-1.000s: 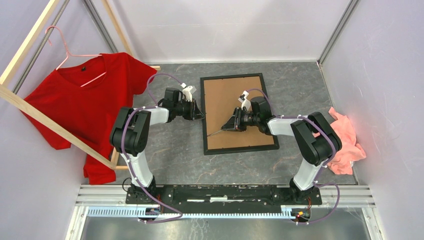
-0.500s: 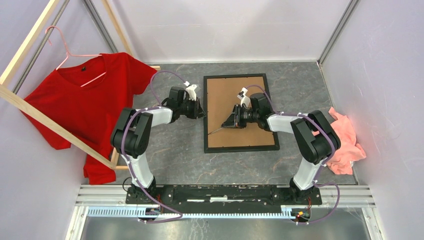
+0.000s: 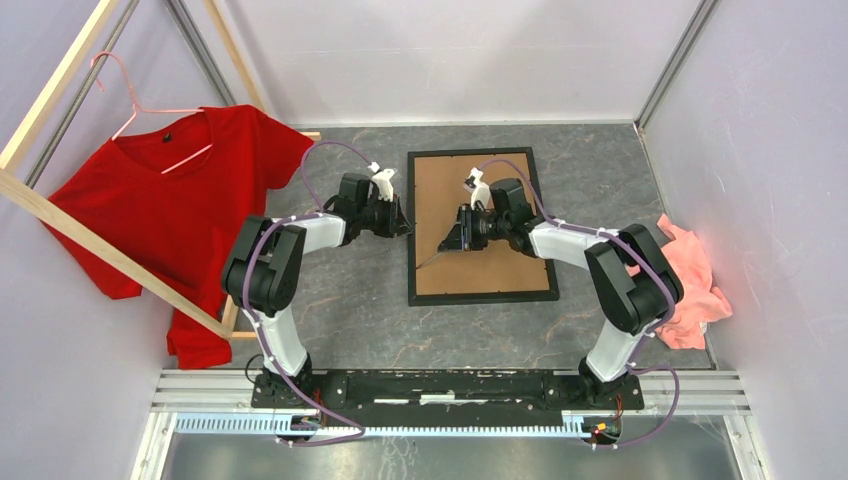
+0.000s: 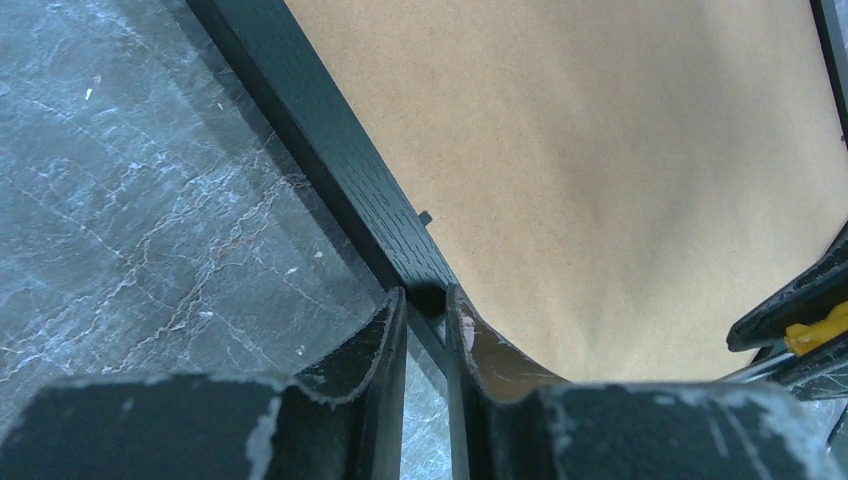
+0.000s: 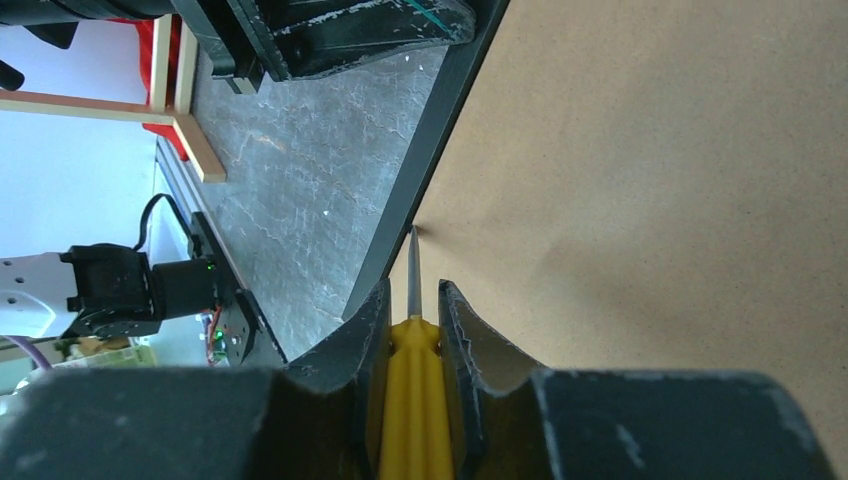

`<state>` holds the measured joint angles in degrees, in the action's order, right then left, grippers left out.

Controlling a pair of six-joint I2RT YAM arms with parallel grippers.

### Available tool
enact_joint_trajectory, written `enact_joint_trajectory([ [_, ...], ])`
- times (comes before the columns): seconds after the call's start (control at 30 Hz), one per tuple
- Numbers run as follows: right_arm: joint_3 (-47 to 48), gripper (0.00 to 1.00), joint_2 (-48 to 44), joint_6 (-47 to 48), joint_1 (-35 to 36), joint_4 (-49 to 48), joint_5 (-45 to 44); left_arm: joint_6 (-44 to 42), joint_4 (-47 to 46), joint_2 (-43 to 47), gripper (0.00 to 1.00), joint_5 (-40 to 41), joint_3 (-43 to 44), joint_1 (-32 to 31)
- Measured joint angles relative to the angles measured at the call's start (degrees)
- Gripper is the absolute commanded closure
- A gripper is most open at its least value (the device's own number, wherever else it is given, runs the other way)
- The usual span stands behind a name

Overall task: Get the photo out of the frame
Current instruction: Release the photo frame item from the photo frame.

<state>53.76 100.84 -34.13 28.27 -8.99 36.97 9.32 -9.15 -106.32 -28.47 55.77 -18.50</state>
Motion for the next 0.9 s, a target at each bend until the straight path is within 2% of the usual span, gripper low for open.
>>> enact_joint_trajectory([
  [0.17, 0.79, 1.00, -1.14, 2.49, 1.40, 1.64, -2.12, 0.00, 0.02, 0.00, 0.75, 0.02, 0.00, 0.00],
  [0.37, 0.07, 1.00, -1.20, 0.74, 1.46, 0.22, -2.03, 0.00, 0.02, 0.00, 0.75, 0.09, 0.00, 0.00],
  [0.9, -12.76, 1.00, 2.34, -19.17, -2.34, -20.52, 6.99, 0.33, 0.00, 0.44, 0.76, 2.40, 0.00, -0.66],
])
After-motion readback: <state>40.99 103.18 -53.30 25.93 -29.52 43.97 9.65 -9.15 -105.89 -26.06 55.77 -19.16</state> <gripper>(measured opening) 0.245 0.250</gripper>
